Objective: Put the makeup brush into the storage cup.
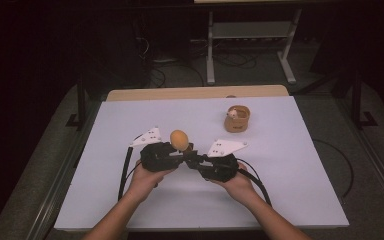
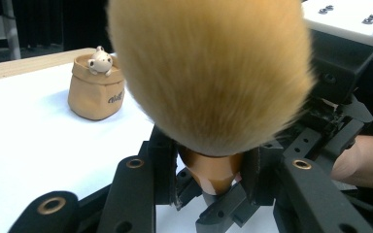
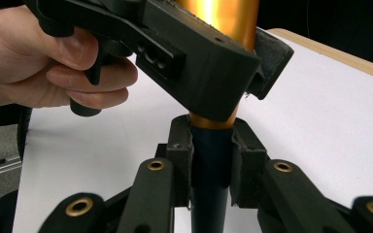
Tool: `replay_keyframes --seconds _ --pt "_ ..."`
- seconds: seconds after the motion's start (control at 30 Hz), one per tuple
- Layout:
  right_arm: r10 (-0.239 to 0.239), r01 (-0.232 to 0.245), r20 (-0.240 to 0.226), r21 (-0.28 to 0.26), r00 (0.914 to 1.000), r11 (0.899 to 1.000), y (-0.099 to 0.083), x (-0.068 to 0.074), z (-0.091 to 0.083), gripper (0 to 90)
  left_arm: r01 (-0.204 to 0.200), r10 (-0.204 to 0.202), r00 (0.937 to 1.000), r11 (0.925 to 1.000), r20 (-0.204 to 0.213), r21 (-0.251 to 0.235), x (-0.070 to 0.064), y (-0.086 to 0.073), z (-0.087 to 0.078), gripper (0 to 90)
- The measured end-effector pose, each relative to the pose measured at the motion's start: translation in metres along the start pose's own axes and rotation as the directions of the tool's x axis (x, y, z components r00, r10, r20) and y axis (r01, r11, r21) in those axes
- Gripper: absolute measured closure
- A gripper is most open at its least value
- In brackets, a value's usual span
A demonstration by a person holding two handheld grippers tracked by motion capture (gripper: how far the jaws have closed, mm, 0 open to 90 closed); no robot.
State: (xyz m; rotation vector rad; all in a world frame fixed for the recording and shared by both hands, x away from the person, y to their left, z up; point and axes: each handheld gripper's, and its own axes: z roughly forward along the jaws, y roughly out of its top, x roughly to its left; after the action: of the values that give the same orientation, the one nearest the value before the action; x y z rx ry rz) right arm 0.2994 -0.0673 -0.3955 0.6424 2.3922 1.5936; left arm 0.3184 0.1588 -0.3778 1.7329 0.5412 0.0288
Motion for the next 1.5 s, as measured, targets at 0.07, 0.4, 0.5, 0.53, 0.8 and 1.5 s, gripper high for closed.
replay_keyframes --seconds 0.07,0.4,0.5,0.53,0.8,1.5 --pt "0.000 0.000 -0.002 -0.001 1.0000 1.000 0.000 0.000 0.000 73.1 -0.001 0.001 1.0000 1.0000 0.003 0.002 -0.001 0.000 0.000 63.3" --pt "0.006 -0.006 -0.006 0.005 1.0000 1.000 -0.001 0.001 0.003 72.4 -0.027 0.027 0.9996 0.9991 -0.008 0.032 -0.004 0.003 0.001 64.2" --pt "0.006 -0.006 -0.006 0.006 1.0000 1.000 -0.001 0.001 0.003 72.1 -0.027 0.028 0.9996 0.9989 -0.007 0.039 -0.005 0.003 0.001 64.3" --pt "0.006 -0.006 -0.006 0.005 1.0000 1.000 -0.001 0.002 0.003 72.0 -0.031 0.032 0.9995 0.9986 -0.007 0.044 -0.005 0.003 0.001 64.3" --pt "0.011 -0.011 -0.015 0.005 0.9998 1.000 -0.001 0.001 0.002 67.0 -0.041 0.041 0.9991 0.9978 -0.005 0.052 -0.005 0.005 0.000 64.4" --pt "0.016 -0.019 -0.167 -0.016 0.9858 1.000 -0.003 -0.009 -0.012 49.5 -0.153 0.137 0.9850 0.9757 0.105 0.157 -0.005 0.013 -0.011 64.5"
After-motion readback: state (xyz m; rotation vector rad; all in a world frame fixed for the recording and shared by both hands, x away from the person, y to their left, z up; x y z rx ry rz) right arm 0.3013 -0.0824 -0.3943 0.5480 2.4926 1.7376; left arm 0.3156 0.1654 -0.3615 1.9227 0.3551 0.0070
